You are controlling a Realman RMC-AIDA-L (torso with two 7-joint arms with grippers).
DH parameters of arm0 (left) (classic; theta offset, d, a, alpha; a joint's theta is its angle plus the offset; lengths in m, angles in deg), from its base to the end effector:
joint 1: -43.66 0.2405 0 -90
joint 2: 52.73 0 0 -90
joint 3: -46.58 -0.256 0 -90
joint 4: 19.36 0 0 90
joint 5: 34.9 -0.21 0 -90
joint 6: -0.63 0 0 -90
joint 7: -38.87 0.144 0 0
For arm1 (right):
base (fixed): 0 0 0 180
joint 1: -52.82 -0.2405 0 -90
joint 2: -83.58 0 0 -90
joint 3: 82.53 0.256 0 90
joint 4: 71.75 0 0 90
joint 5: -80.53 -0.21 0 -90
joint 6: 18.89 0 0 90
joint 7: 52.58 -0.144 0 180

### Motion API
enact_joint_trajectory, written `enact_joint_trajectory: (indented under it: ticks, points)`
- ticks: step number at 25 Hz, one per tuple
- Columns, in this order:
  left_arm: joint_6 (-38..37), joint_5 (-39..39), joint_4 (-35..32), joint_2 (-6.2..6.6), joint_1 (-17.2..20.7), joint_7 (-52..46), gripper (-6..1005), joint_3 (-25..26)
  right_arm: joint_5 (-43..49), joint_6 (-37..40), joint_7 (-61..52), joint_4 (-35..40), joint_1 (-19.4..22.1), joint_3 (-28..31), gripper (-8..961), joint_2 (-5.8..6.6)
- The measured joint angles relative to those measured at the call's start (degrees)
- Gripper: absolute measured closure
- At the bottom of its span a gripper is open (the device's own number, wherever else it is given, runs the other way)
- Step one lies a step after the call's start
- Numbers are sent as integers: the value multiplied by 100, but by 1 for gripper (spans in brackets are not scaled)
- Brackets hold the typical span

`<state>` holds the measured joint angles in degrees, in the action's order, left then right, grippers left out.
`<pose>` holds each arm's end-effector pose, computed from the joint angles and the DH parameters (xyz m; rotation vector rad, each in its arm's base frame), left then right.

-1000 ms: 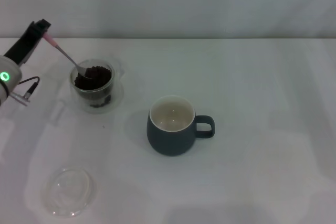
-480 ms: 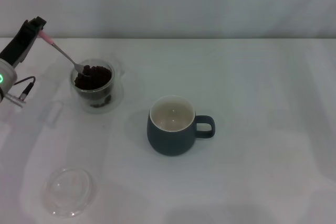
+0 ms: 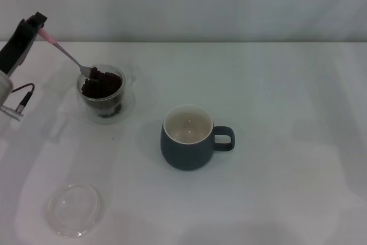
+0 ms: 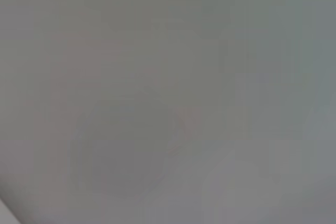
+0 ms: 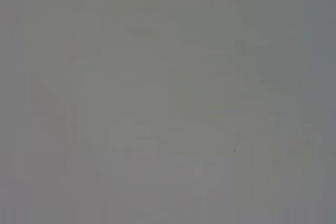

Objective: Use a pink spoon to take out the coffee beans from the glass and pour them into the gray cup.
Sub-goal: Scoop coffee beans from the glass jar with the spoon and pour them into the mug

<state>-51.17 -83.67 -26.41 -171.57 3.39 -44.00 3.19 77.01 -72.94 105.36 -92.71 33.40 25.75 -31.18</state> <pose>-0.2823 0.4199 -0.0025 -1.4205 -1.4766 -1.3193 0.3815 0.3476 0.1026 -1.2288 0.6669 0.7285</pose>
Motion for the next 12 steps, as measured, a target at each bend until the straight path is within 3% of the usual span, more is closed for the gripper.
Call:
enact_joint_trajectory:
  ticks: [12]
  points:
    - [-1323, 29, 35, -20, 342, -262, 862, 10, 38, -52, 0, -7, 0, -4, 115, 7]
